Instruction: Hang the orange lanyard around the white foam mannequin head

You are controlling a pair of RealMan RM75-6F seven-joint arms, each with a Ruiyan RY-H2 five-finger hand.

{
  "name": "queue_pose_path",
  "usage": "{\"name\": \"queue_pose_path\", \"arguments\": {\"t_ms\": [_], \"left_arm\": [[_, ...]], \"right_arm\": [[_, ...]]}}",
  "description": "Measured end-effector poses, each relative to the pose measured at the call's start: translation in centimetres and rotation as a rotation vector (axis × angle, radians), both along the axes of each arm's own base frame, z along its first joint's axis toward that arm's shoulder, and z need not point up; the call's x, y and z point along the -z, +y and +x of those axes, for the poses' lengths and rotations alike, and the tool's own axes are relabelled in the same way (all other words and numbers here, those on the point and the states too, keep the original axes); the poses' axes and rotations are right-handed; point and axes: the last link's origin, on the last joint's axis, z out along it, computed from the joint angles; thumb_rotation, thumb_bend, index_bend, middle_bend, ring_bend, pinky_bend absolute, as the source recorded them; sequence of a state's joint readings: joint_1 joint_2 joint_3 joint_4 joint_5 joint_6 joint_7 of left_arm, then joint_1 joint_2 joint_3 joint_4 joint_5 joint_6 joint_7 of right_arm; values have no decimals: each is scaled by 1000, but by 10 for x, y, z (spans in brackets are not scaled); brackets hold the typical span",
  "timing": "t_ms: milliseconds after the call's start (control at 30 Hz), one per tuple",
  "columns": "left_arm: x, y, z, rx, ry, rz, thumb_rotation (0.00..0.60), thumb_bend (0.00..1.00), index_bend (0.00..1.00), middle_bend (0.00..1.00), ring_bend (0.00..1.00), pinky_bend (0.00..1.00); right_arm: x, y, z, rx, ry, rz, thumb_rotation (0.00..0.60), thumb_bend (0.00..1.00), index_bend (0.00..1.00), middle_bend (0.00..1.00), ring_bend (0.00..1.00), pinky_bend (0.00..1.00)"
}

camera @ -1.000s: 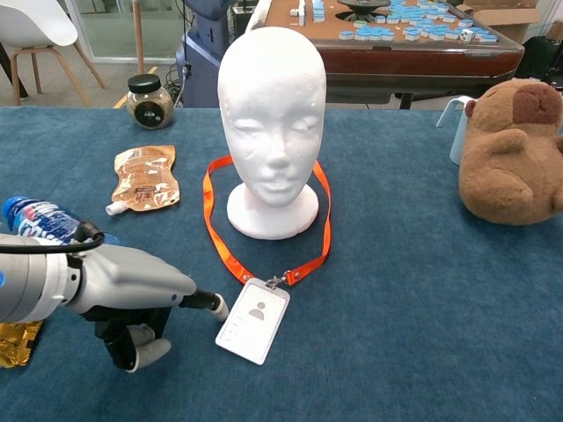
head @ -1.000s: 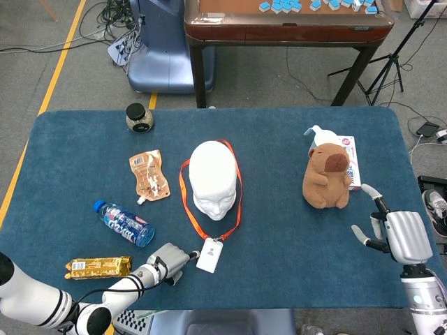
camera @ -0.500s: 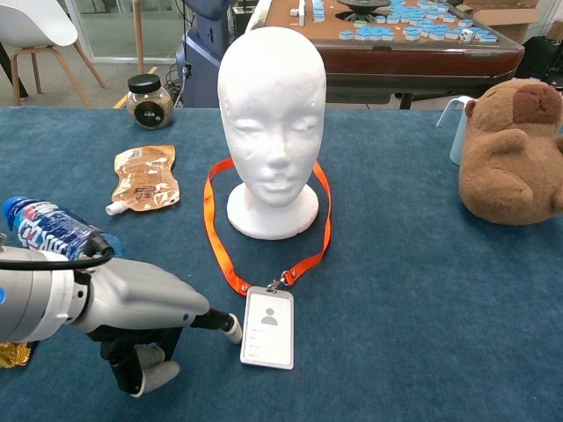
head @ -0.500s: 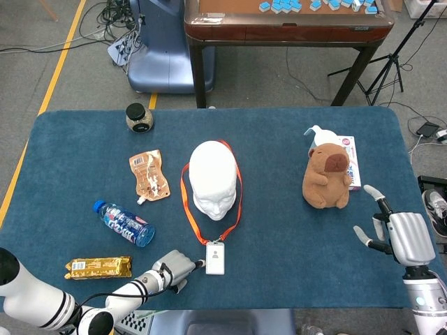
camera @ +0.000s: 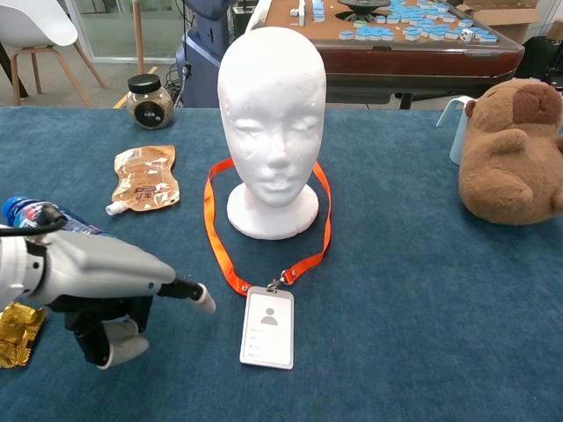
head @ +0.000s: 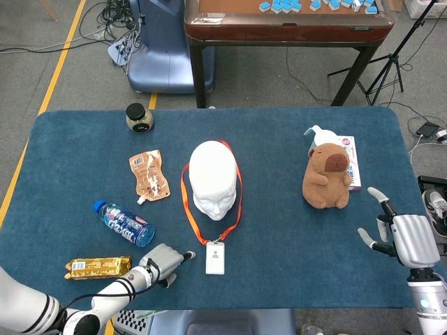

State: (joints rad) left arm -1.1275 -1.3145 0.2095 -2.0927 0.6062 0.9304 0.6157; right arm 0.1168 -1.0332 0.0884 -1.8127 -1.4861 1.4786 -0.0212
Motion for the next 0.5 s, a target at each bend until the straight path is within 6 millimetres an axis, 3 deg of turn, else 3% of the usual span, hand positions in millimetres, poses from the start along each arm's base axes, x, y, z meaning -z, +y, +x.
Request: {"name": "queue_pose_path", "arguments": {"t_ms": [267,500], "left_arm": [[-51,5,-30,-45,-49,190,600,487,107,814,813,826],[-103,0,-64,-96,-157,418,600,427,157,722,716,809]], "right_arm": [[-1,8,-5,11,63,40,600,277,159,637,655,755],[2,11,-6,-11,89,40,600,277,159,548,547,654]]}}
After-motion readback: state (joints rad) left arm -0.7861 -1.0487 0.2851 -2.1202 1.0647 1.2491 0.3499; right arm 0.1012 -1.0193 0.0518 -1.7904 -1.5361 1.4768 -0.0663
